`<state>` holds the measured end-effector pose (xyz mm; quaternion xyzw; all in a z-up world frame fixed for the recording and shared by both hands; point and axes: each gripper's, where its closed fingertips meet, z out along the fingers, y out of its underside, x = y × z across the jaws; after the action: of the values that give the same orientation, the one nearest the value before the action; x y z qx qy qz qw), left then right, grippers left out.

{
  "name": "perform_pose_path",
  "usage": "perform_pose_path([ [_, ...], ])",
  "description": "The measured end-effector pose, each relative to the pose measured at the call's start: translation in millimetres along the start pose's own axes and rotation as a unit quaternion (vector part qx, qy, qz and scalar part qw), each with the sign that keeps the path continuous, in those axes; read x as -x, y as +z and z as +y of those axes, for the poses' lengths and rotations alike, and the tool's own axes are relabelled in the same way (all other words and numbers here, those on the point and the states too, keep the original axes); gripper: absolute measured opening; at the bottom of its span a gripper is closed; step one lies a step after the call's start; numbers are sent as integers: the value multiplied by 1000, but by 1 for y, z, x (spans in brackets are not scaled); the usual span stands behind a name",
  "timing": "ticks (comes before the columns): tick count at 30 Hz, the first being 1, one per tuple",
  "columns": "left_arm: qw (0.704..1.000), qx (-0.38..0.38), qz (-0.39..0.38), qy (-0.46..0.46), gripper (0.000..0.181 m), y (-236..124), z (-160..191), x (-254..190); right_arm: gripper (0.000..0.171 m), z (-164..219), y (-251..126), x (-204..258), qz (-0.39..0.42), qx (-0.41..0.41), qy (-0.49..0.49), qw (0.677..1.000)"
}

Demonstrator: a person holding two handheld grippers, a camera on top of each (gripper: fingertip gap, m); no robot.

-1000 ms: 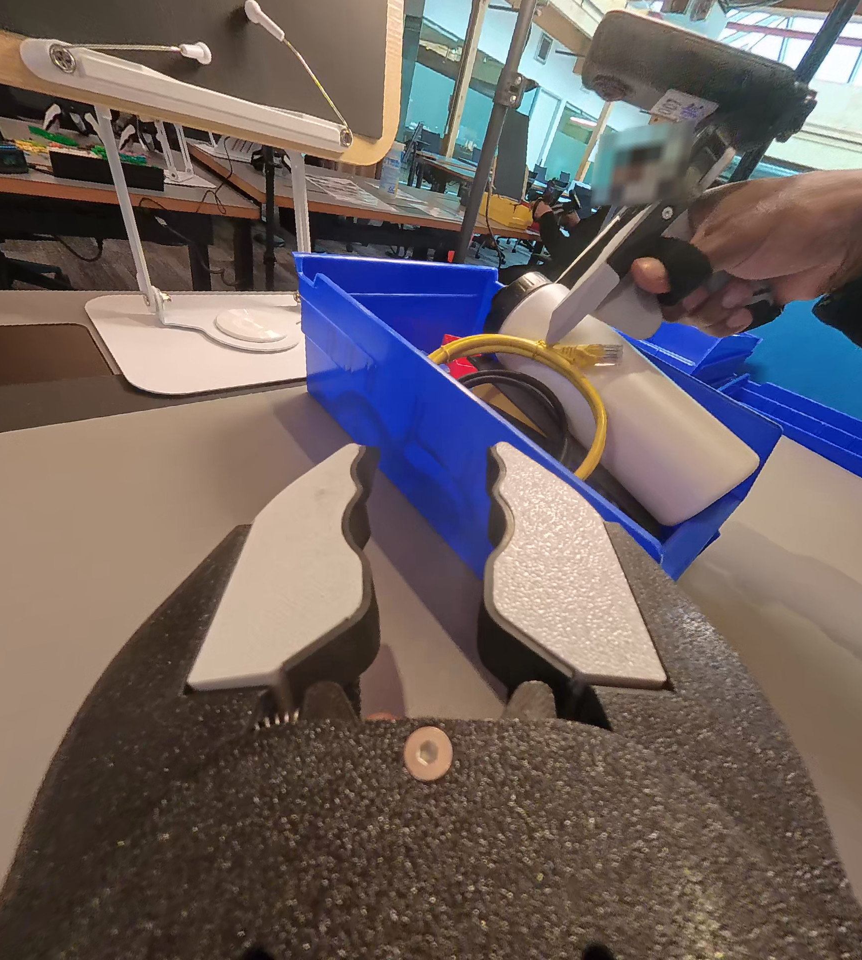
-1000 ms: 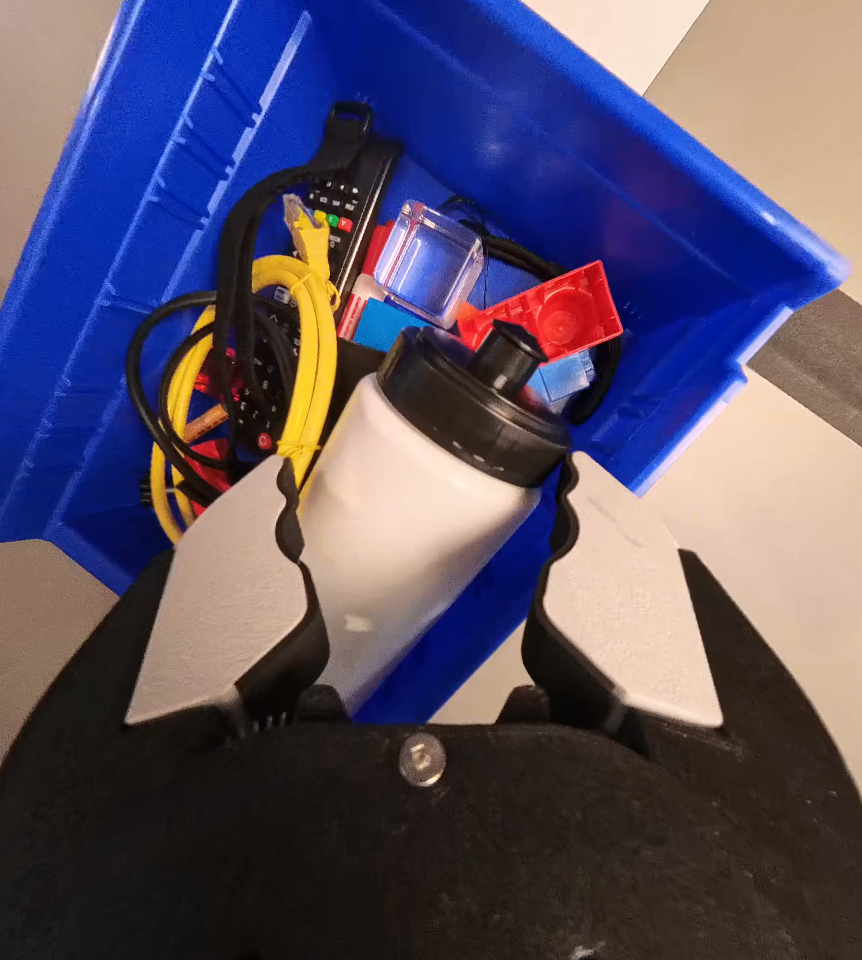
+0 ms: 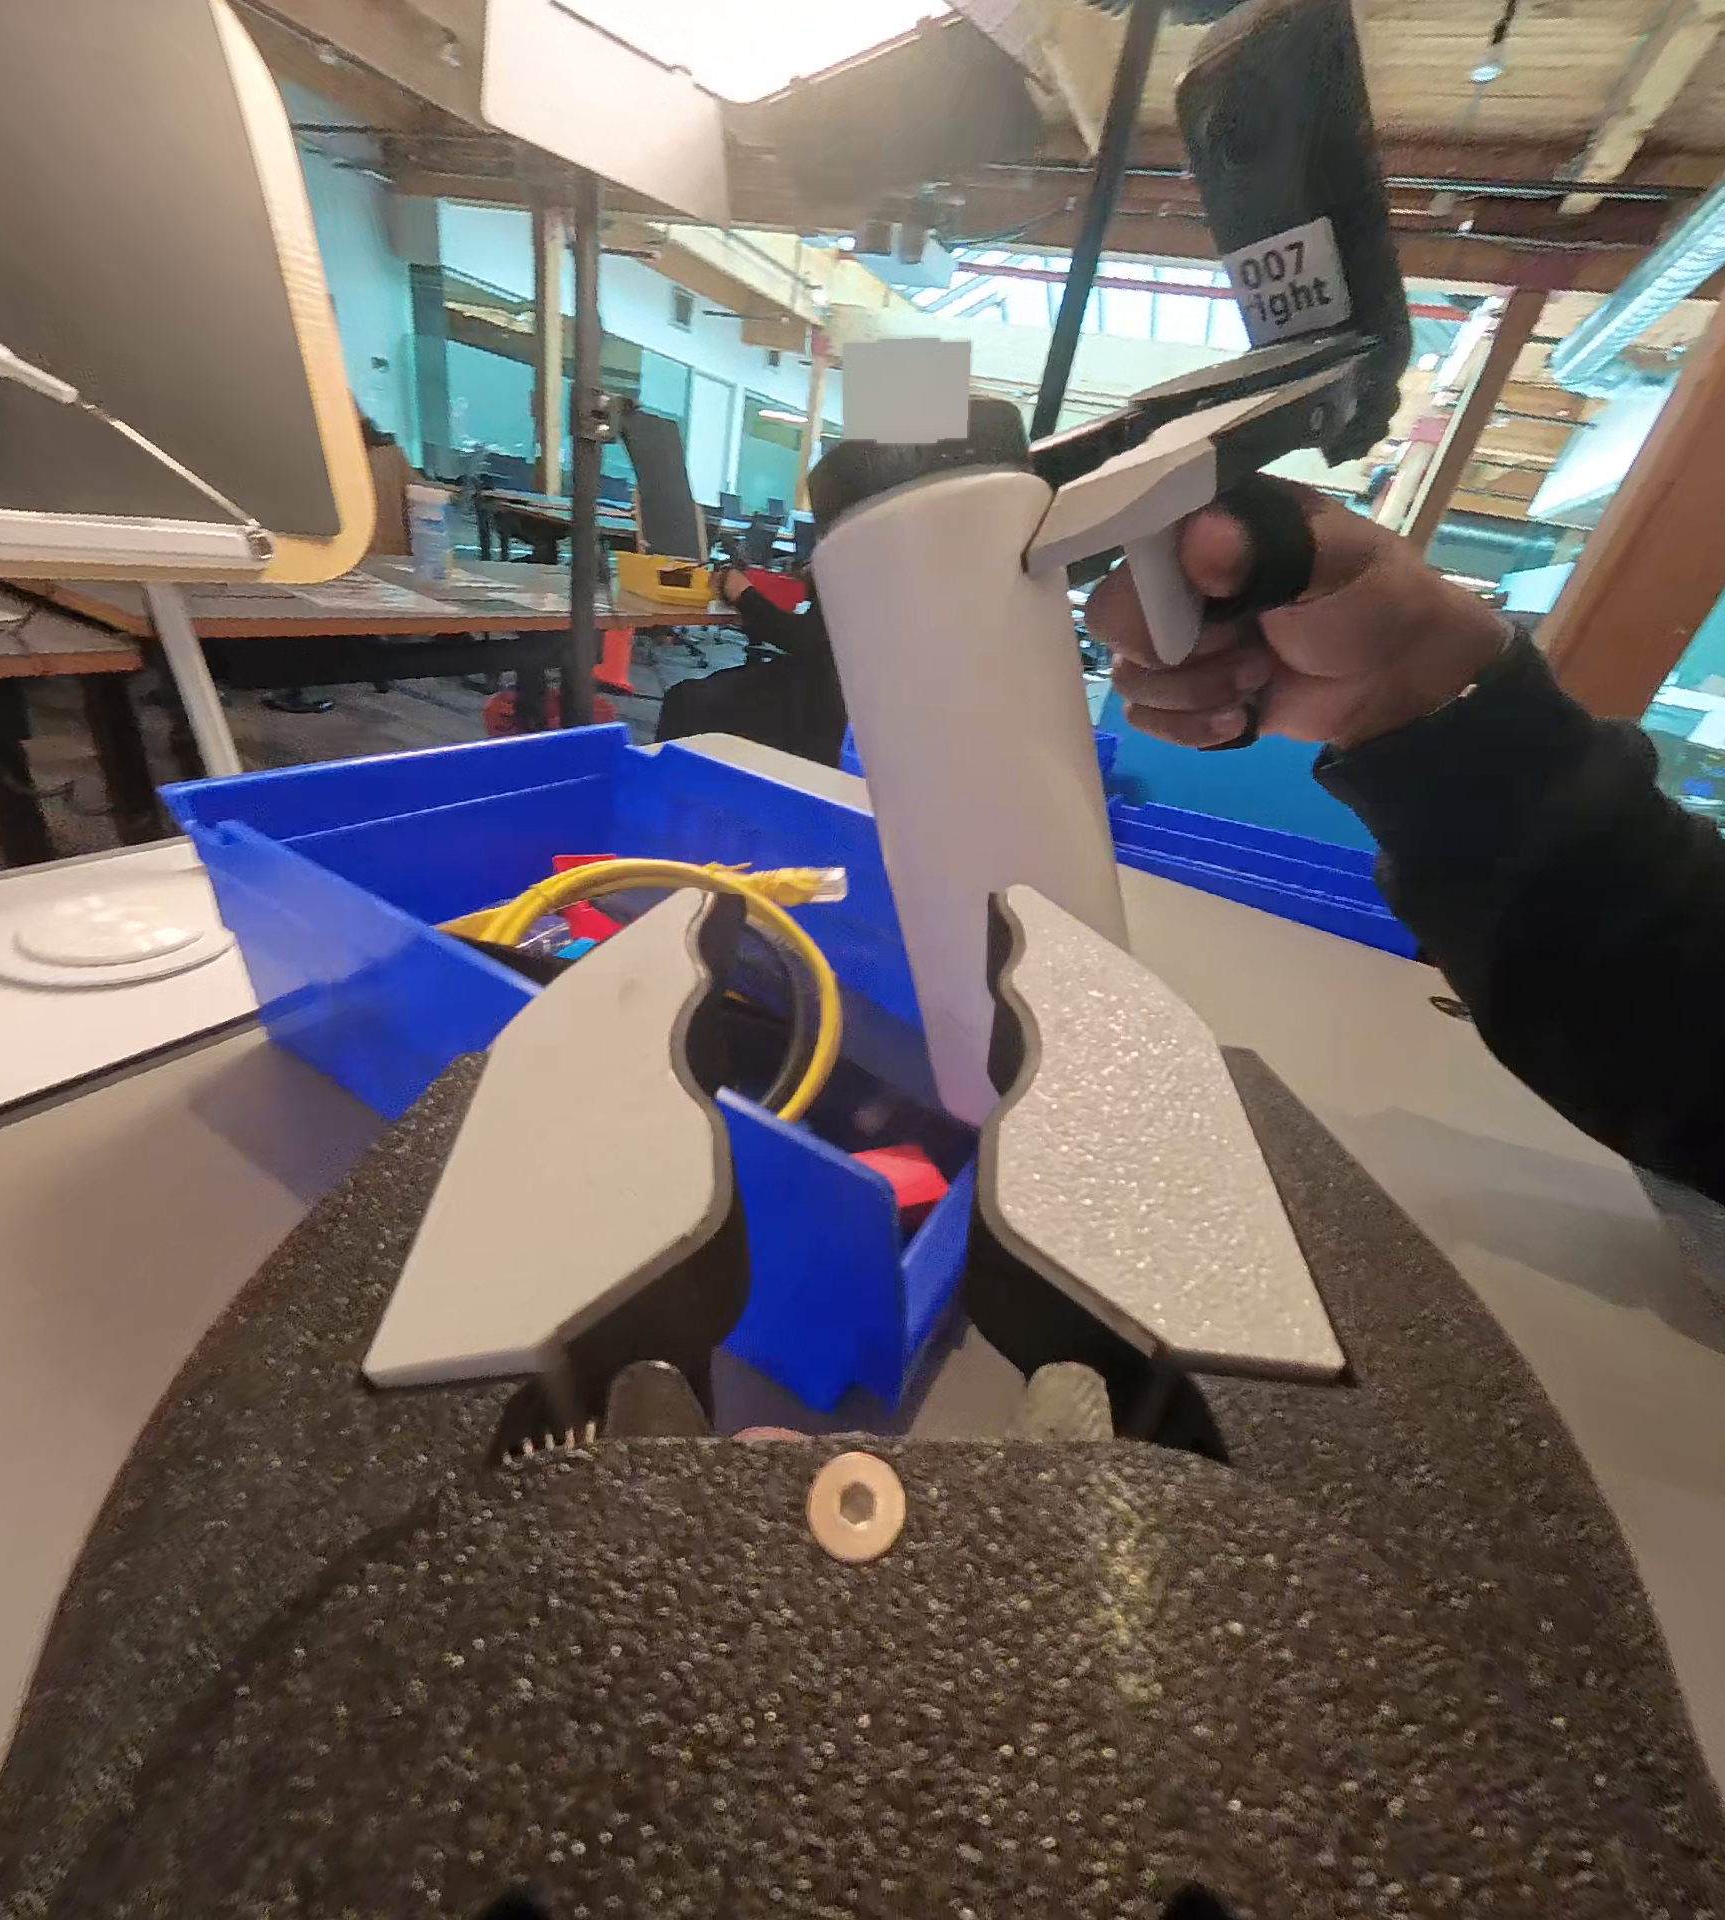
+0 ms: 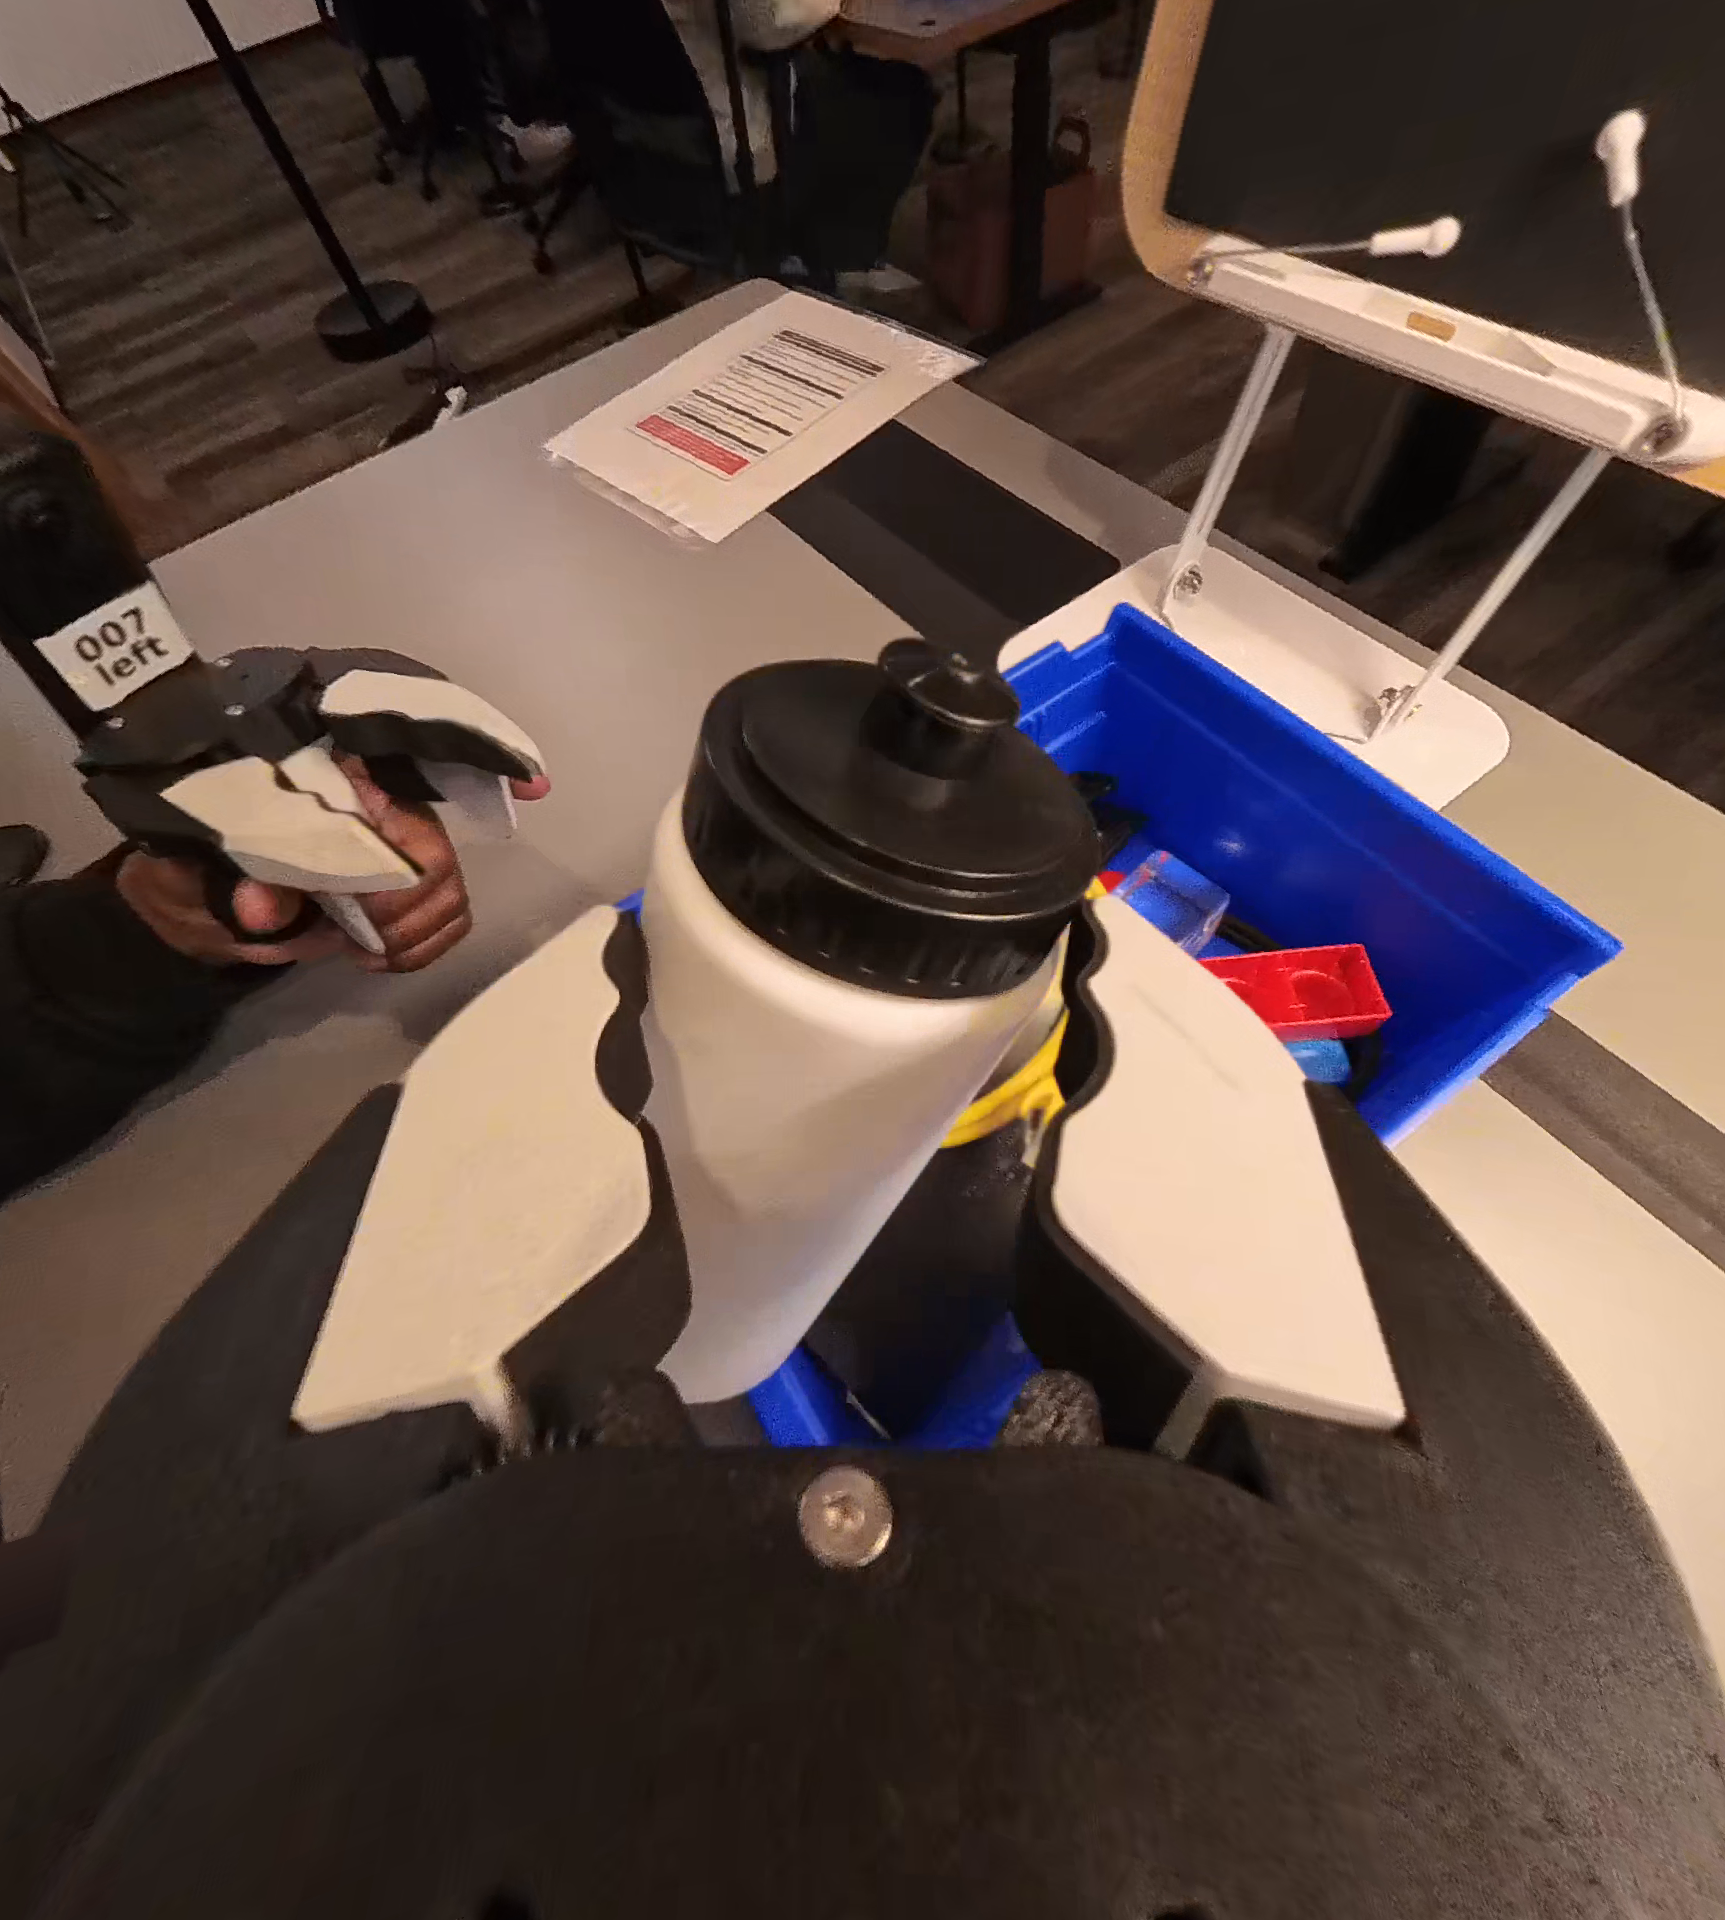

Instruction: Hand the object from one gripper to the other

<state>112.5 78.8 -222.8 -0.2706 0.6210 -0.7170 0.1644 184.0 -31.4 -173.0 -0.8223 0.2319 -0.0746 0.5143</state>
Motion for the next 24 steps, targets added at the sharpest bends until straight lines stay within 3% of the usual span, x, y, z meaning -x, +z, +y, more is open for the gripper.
perform_pose_path([
  [6,998,51,43,9,64,18,13,-34,78,-11,10,53,-52,-9,-45,998],
  [8,995,78,55,20,80,23,21,-43,77,-13,17,79,-82,-10,-61,995],
  [12,991,87,97,-12,90,24,24,-58,73,-10,38,120,-117,-2,-104,988],
  [17,987,91,118,-63,96,25,32,-62,70,-2,63,140,-140,-3,-102,985],
  [24,987,41,135,-79,91,25,28,-64,63,-6,64,150,-155,-19,-92,984],
])
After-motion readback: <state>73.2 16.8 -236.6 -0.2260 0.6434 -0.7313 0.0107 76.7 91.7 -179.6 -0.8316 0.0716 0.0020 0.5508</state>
